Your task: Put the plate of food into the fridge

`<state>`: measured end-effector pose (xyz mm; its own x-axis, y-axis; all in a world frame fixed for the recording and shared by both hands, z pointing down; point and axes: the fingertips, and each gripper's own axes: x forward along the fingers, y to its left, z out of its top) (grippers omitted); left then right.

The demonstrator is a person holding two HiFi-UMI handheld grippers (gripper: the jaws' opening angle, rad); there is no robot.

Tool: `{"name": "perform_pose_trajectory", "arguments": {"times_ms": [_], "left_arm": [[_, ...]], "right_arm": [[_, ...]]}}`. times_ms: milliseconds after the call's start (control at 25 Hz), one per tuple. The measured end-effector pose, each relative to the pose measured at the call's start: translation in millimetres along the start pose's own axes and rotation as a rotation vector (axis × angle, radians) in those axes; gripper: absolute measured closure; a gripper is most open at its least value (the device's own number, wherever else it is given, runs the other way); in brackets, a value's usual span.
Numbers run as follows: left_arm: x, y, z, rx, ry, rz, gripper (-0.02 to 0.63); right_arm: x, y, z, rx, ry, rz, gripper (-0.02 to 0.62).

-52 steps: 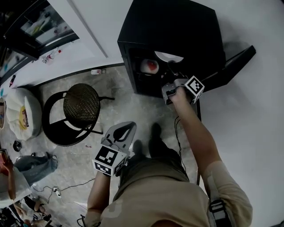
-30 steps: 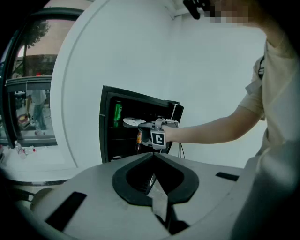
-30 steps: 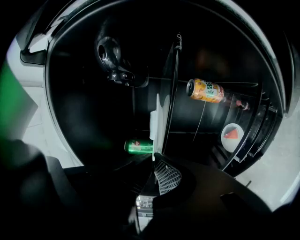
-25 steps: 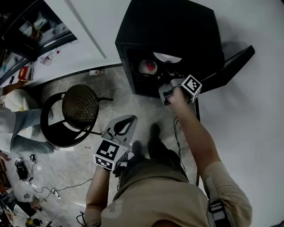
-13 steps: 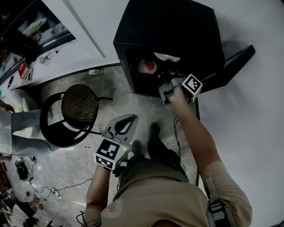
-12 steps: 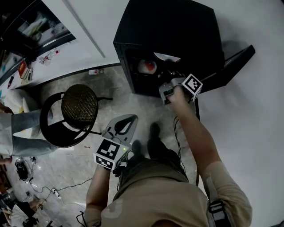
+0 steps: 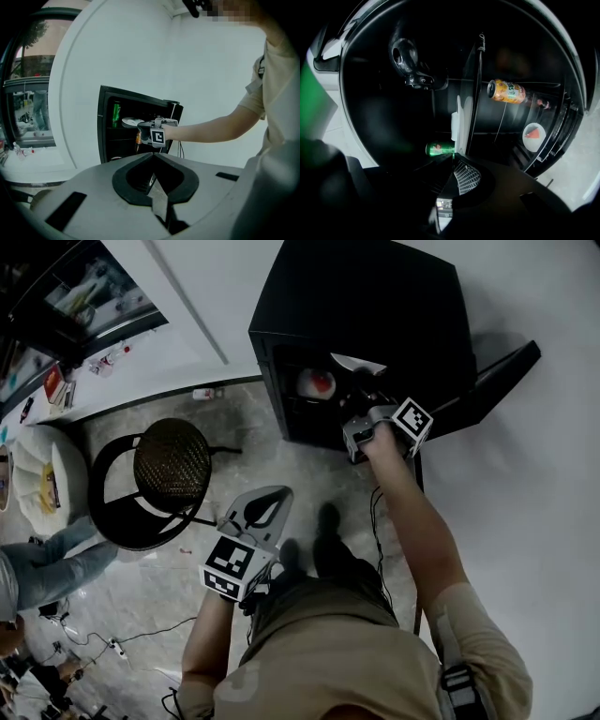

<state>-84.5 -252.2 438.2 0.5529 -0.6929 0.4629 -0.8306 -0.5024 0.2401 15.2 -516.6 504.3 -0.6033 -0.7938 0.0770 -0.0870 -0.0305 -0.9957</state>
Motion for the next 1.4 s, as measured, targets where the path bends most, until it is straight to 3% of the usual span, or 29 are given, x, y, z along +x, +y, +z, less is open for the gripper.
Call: {"name": "perform_pose_trajectory", "arguments": {"times_ms": [560, 840, 1000, 1400], "left_arm": [[-9, 1, -7, 0.013, -0.004, 0.012, 0.594], [-9, -3, -4, 0.022, -0.017, 0.008, 0.594], [-12, -1, 0, 0.031, -0.024, 0.024, 0.594], [-16, 24, 22, 0.061, -0.077, 0.080, 0.594]], "right_arm": [[-7, -1, -1, 0.030, 0.034, 0.020, 0.568], [-11, 8, -4, -0.050, 0.062, 0.016, 0.569], [-13, 12, -11, -0.141, 0.095, -0.002, 0.569], [-29, 43, -45, -0.514, 0.246, -0.017, 0.569]]}}
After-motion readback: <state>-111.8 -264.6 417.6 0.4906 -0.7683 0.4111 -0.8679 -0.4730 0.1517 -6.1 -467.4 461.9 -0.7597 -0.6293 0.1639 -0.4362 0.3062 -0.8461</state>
